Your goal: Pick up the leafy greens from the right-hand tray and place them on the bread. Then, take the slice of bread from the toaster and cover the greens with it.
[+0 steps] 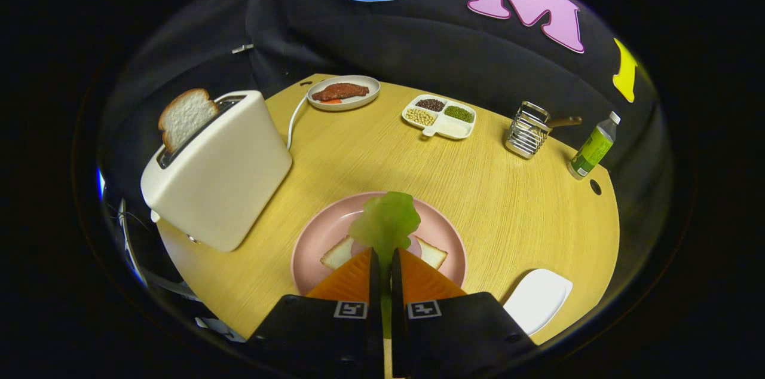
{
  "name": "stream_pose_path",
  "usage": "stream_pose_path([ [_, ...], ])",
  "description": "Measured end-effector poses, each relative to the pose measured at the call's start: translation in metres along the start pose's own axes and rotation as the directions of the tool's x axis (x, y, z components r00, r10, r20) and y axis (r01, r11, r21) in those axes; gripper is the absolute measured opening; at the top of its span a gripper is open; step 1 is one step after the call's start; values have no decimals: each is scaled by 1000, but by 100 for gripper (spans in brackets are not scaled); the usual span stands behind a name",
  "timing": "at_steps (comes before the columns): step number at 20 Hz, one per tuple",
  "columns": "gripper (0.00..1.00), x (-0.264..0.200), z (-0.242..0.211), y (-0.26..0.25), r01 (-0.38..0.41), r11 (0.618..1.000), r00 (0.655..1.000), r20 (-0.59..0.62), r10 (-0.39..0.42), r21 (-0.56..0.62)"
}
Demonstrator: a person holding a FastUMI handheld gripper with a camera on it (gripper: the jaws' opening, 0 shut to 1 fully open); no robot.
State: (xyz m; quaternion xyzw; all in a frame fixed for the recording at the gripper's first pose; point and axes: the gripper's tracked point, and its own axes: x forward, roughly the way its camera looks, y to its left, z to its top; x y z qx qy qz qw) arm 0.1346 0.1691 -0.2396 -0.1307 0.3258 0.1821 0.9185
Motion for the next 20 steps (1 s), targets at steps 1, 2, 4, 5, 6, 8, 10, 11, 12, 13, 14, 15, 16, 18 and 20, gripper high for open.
stream_pose_path([
  [1,15,3,-2,-2,14,1000,1000,-2,-14,-8],
  [2,17,4,-3,-5,28,1000,1000,-4,-28,-11],
  [4,30,7,-2,-3,33,999,999,1,-33,1],
  [5,37,9,-2,-1,30,1000,1000,1,-30,6],
  [6,44,10,-1,0,31,999,1000,2,-31,10],
  [8,59,11,0,-1,39,999,999,3,-39,14],
  [10,73,11,3,2,32,999,999,8,-32,30],
  [11,80,10,6,2,31,999,999,16,-32,35],
  [12,90,10,8,4,32,999,999,21,-33,38],
  [13,100,9,10,2,38,999,999,29,-40,39],
  [14,100,3,16,2,39,999,998,45,-41,37],
  [15,99,-1,22,3,37,999,997,62,-39,31],
  [16,98,-5,27,5,33,999,996,77,-35,24],
  [18,98,-17,41,14,13,1000,994,110,-15,17],
  [20,98,-32,63,29,-17,1000,986,165,15,11],
])
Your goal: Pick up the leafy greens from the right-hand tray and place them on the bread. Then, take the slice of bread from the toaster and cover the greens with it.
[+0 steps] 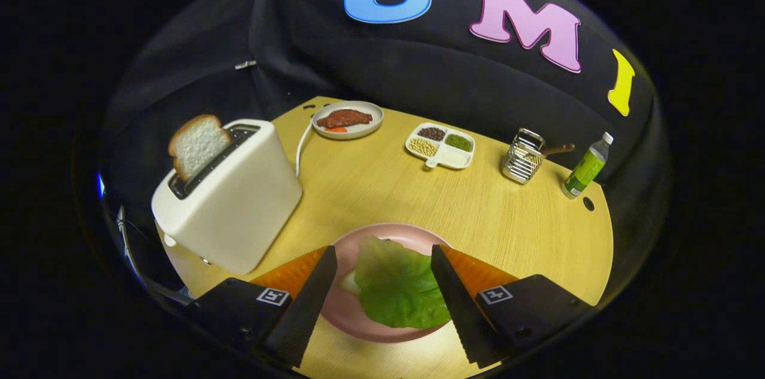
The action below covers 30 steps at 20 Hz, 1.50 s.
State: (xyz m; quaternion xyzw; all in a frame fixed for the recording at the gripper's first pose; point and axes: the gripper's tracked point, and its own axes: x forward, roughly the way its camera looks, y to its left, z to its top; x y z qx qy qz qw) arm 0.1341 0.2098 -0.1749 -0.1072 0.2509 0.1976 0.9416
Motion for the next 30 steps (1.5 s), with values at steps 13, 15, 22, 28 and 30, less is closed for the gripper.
stream_pose_path([
  [13,99,-39,125,150,-245,967,947,195,254,-70],
  [15,99,-34,130,174,-275,958,939,191,285,-76],
  [22,99,3,126,232,-308,941,935,137,327,-139],
  [28,99,49,111,254,-282,946,952,78,297,-160],
  [30,99,61,101,256,-271,948,959,43,282,-167],
])
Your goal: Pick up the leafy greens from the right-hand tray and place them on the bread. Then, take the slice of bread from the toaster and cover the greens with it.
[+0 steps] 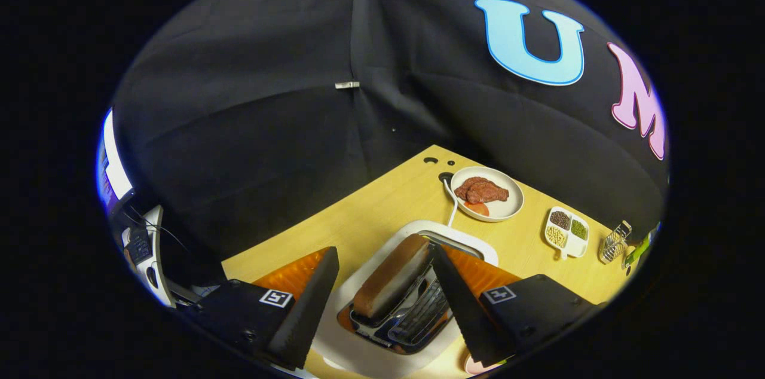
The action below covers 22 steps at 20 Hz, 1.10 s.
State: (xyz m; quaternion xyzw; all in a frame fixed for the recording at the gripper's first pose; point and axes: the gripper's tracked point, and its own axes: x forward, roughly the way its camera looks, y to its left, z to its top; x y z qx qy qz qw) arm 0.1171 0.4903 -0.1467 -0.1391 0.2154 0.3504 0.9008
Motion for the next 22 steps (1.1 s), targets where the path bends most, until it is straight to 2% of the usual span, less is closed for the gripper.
stream_pose_path([
  [2,96,7,-4,1,7,1000,1000,-13,-7,-7],
  [4,87,8,-6,0,18,1000,1000,-20,-18,1],
  [6,74,9,-6,-3,32,999,999,-27,-32,15],
  [11,30,4,-9,-21,105,993,993,-56,-103,43],
  [12,22,6,-11,-20,100,993,993,-66,-96,56],
  [14,17,2,-9,-21,95,992,994,-70,-89,77],
  [16,13,2,-4,-15,53,996,997,-57,-49,68],
  [19,11,-10,4,-15,-4,998,1000,-26,6,66],
  [22,10,-28,27,-26,-16,994,1000,24,13,108],
])
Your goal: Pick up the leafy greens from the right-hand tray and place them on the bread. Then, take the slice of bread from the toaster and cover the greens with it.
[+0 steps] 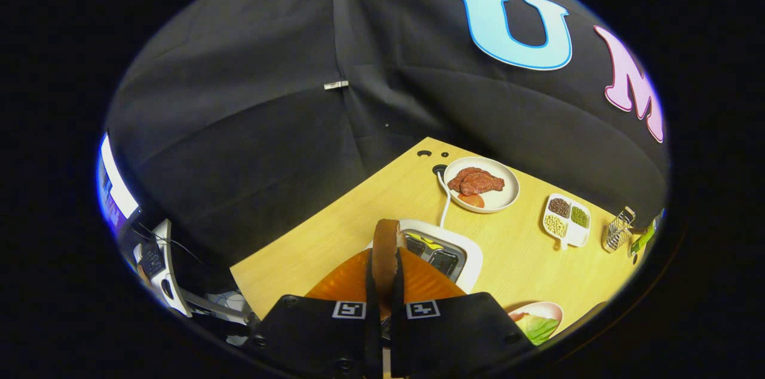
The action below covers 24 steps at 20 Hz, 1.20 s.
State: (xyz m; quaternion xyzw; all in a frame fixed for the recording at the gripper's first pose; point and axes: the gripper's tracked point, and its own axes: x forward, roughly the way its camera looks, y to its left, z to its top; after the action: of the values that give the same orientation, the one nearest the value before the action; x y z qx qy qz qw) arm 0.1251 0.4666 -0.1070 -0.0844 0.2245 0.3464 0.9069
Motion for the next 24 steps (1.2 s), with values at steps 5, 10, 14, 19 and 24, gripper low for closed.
stream_pose_path([
  [5,10,-36,36,-13,13,999,996,87,-17,45],
  [10,9,-72,51,-53,58,993,988,134,-71,99],
  [14,10,-98,34,-109,113,978,982,132,-137,173],
  [19,9,-112,-22,-166,137,946,986,51,-159,294],
  [24,10,-113,-78,-196,144,914,988,-9,-151,379],
])
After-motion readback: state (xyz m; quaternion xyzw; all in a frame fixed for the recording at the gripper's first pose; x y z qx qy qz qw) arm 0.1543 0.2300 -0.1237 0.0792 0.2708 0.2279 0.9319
